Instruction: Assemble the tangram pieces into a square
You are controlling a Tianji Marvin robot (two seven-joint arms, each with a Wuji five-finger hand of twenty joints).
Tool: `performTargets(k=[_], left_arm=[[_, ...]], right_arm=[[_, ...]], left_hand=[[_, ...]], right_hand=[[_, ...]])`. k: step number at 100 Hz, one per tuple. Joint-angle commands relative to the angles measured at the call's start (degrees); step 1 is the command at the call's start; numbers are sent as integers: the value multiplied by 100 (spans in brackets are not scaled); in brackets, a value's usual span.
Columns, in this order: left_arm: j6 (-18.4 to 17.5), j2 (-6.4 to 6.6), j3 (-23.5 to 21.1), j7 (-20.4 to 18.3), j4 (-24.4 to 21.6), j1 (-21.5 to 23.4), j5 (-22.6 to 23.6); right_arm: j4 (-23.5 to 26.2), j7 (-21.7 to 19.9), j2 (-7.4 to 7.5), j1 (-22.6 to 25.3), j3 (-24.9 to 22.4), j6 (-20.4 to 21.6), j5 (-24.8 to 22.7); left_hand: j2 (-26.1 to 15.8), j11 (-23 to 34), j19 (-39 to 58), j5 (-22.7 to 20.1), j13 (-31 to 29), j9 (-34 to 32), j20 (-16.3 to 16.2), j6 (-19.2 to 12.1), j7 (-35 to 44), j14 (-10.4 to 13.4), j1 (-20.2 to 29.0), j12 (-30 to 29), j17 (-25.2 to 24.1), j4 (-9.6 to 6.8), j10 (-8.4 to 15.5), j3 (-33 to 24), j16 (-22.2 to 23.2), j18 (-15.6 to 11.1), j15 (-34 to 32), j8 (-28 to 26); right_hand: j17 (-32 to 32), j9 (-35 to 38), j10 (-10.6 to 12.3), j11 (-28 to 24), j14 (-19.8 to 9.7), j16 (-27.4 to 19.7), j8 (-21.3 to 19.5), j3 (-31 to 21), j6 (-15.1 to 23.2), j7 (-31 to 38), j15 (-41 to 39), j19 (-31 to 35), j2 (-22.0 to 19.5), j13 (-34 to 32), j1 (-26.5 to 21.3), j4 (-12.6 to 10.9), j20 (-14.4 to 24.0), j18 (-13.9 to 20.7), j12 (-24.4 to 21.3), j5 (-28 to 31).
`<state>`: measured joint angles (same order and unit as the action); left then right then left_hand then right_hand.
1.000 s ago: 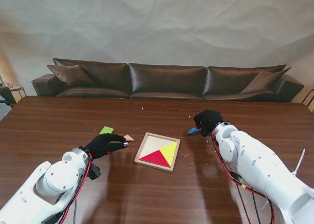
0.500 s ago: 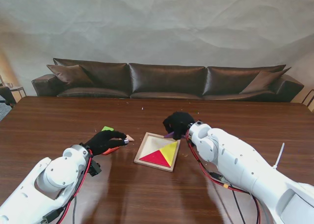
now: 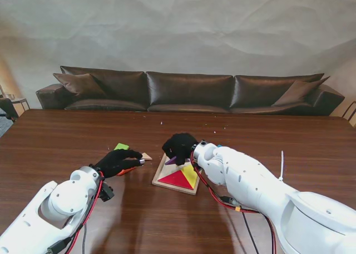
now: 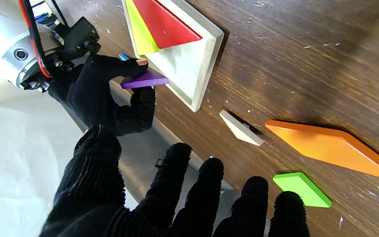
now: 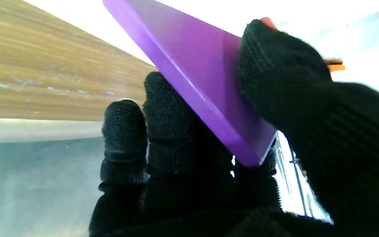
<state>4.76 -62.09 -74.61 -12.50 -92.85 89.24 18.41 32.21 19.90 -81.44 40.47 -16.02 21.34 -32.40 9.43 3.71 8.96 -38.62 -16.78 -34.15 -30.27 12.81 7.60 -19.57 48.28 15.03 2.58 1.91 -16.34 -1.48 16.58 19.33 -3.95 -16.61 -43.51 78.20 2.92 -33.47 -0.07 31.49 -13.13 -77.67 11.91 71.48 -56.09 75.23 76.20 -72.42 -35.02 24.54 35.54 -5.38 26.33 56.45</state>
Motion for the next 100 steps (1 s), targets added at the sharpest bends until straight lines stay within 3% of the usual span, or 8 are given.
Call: performTargets(k=[1,24,50,100], left_arm=[[10,-23,0,-92,11,34,-20],[46,-29,21,-79,14,48,-44],[139,-29,25,-87,-55,88,-57],[258,-23,22,-124,-126,137,-61]], right_arm=[[-106,-24,-158,4,55,58,-5],[-1018,398,-632,-177,513,387,-17],[-1615,720,-941,-292,948,616,-46],[-1726,987,-1024,-274,1276,594,-214]], left_hand=[[-158,17,14,3,-12,-76,-36,-52,-18,10,72,26,16,-116,18,153,28,-95,-18,-14],[-155,16,15,-8,-13,-72,-37,-41,-14,1,77,25,16,-117,13,151,29,-95,-19,-15],[-158,19,15,5,-10,-78,-38,-45,-19,0,78,27,14,-117,13,150,29,-99,-18,-13],[-159,18,13,0,-8,-76,-38,-48,-17,3,73,27,10,-116,14,153,30,-98,-16,-14]], right_hand=[[-1238,285,78,39,-309,-37,-220,-395,580,318,-111,-91,-466,-198,-421,-194,-50,-72,95,181],[-1031,188,181,114,-250,-183,-240,-416,687,190,207,-231,-505,-177,-397,-192,-91,-102,100,121],[-752,29,305,241,-220,-412,-236,-455,731,8,726,-438,-488,-112,-400,-188,-205,-70,86,35],[-602,-322,292,431,-279,-426,-229,-485,505,-423,1107,-486,-184,-93,-273,-65,-339,24,60,-296]])
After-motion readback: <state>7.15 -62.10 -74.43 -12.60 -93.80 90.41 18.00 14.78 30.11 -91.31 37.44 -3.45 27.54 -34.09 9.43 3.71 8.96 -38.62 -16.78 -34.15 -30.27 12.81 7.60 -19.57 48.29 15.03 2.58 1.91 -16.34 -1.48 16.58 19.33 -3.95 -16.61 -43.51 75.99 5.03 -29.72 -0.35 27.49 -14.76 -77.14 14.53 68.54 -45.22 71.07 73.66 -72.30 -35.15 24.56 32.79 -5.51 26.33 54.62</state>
